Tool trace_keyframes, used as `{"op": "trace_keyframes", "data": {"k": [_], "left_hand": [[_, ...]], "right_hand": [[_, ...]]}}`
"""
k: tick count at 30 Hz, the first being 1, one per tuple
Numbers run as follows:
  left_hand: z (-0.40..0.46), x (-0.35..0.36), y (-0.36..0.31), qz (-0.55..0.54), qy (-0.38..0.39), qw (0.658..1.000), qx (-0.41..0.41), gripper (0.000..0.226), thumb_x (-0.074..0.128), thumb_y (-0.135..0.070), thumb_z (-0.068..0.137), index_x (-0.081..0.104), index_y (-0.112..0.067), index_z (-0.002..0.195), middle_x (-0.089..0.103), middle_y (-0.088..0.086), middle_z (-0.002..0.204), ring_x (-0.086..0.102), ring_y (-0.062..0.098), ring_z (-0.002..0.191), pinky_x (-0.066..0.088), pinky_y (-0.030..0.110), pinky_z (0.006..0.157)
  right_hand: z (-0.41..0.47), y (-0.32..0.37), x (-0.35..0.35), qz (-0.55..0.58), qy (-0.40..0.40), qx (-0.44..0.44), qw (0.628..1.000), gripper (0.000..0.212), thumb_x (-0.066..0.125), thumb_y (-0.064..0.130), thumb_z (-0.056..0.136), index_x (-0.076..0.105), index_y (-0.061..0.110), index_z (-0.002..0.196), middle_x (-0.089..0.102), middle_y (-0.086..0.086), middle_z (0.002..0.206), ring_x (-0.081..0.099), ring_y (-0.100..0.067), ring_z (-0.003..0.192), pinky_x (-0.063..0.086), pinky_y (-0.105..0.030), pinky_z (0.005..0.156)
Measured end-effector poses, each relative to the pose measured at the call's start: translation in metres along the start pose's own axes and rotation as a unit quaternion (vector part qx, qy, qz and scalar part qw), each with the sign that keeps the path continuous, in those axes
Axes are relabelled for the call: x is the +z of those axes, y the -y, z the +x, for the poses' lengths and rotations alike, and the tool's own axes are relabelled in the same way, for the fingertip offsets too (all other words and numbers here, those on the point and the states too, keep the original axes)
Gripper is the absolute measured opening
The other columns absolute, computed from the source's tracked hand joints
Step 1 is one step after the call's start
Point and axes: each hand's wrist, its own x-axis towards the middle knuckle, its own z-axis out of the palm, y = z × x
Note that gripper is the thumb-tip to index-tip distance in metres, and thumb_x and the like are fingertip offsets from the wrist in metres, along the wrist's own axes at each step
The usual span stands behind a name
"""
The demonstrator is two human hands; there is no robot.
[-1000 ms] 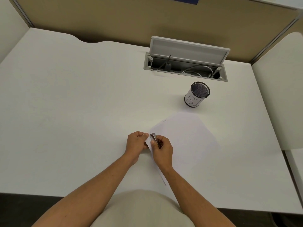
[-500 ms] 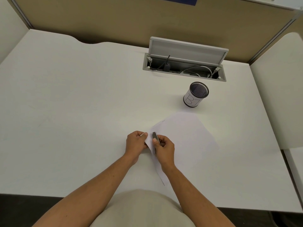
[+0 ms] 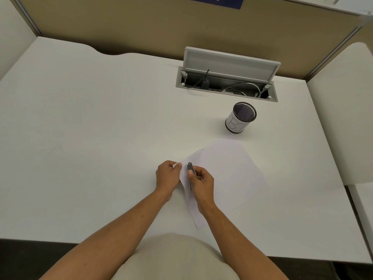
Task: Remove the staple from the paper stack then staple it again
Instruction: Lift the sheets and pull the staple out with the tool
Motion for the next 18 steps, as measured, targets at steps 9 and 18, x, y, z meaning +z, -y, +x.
{"op": "trace_keyframes", "data": {"k": [9, 18], "left_hand": [[0.002, 0.005, 0.001, 0.043, -0.036, 0.998, 0.015, 0.013, 0.059, -0.022, 0.093, 0.064, -0.011, 0.091, 0.065, -0.001, 0.086, 0.059, 0.013, 0.075, 0.044, 0.025, 0.06], [0.012, -0.011, 0.015, 0.009, -0.023, 1.0, -0.007, 0.013, 0.059, -0.023, 0.094, 0.064, -0.01, 0.093, 0.069, 0.008, 0.093, 0.066, 0.028, 0.089, 0.057, 0.046, 0.081]], "right_hand": [[-0.002, 0.002, 0.0, -0.002, 0.002, -0.028, 1.0, 0.013, 0.064, 0.022, 0.091, 0.067, 0.016, 0.103, 0.069, -0.003, 0.093, 0.061, -0.011, 0.078, 0.051, -0.024, 0.068], [0.001, 0.0, -0.006, -0.042, -0.016, -0.039, 0.998, 0.014, 0.064, 0.02, 0.091, 0.062, 0.016, 0.104, 0.066, 0.0, 0.096, 0.06, -0.005, 0.081, 0.05, -0.017, 0.067]]}}
